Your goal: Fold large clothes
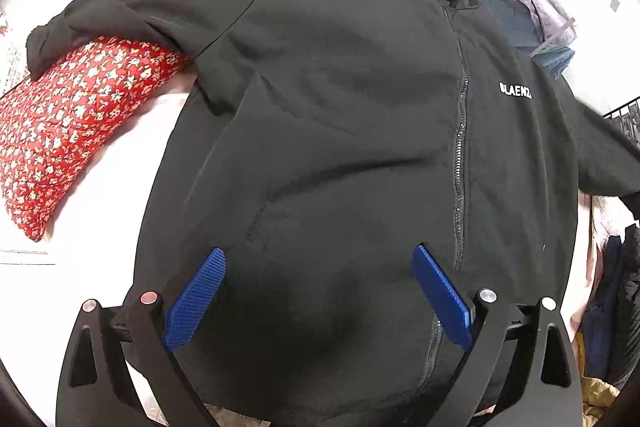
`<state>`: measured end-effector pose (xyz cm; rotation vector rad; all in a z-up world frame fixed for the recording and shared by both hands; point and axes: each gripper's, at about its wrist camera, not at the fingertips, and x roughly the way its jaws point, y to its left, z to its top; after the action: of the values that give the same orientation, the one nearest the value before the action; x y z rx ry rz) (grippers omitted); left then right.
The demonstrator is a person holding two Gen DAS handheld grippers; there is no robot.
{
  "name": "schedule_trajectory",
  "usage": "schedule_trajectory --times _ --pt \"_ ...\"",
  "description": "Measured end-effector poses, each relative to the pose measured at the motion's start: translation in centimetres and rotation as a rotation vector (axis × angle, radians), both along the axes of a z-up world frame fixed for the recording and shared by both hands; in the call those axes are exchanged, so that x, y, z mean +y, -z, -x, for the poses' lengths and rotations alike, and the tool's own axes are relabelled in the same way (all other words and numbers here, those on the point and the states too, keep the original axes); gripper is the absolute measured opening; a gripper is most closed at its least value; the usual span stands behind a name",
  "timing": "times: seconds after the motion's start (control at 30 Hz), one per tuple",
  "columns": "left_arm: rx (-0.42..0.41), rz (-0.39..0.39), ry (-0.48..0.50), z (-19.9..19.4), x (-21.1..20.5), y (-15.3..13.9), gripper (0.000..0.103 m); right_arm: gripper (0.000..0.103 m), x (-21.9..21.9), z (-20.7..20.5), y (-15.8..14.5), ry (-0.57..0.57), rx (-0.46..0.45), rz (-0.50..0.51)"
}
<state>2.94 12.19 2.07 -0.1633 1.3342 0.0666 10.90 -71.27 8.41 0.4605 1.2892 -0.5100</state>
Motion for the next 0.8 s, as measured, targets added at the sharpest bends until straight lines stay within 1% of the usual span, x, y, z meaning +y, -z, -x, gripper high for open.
schedule_trajectory --times 0.07,0.13,0.2,0.33,0.4,0.47,0.5,0.53,0.6,0.63,0.7,0.8 --pt "0.001 0.005 0.002 -0.1 0.0 0.2 0.093 0.003 -0.9 0.5 -1.0 0.030 -0.007 0.003" --pt "0.004 0.013 0.000 -0.1 0.1 0.4 0.093 0.003 0.0 0.8 -1.4 0.014 -0.002 0.032" --pt "0.005 0.020 0.000 -0.2 0.3 0.5 0.093 0.003 1.4 0.7 -0.8 -0.003 0.001 0.006" --pt "0.002 0.022 0.011 -0.4 0.3 0.4 0.093 0.003 6.3 -0.2 1.5 -0.115 0.055 -0.154" --pt "-0.005 0.022 0.008 -0.5 0.5 0.4 0.093 0.003 9.6 -0.5 1.8 -0.175 0.054 -0.234" --pt "-0.003 0.032 -0.007 -0.4 0.9 0.5 0.093 0.003 13.6 -1.0 1.9 -0.245 0.043 -0.362" --pt "-0.002 0.037 -0.013 -0.4 1.1 0.6 0.093 0.003 16.3 -1.4 1.9 -0.284 0.050 -0.444" --pt "-0.002 0.039 -0.018 -0.4 1.2 0.6 0.093 0.003 18.0 -1.6 1.9 -0.307 0.053 -0.494" --pt "-0.004 0.041 -0.031 -0.3 1.5 0.6 0.093 0.003 23.3 -2.1 1.6 -0.377 0.062 -0.623" --pt "-0.007 0.044 -0.037 -0.3 1.7 0.6 0.093 0.003 25.3 -2.4 1.4 -0.407 0.062 -0.664" --pt "-0.011 0.050 -0.052 -0.2 2.1 0.6 0.093 0.003 31.1 -3.3 0.7 -0.490 0.052 -0.762" --pt "-0.013 0.052 -0.069 0.1 2.8 0.7 0.093 0.003 37.2 -4.8 -0.1 -0.562 0.028 -0.833"
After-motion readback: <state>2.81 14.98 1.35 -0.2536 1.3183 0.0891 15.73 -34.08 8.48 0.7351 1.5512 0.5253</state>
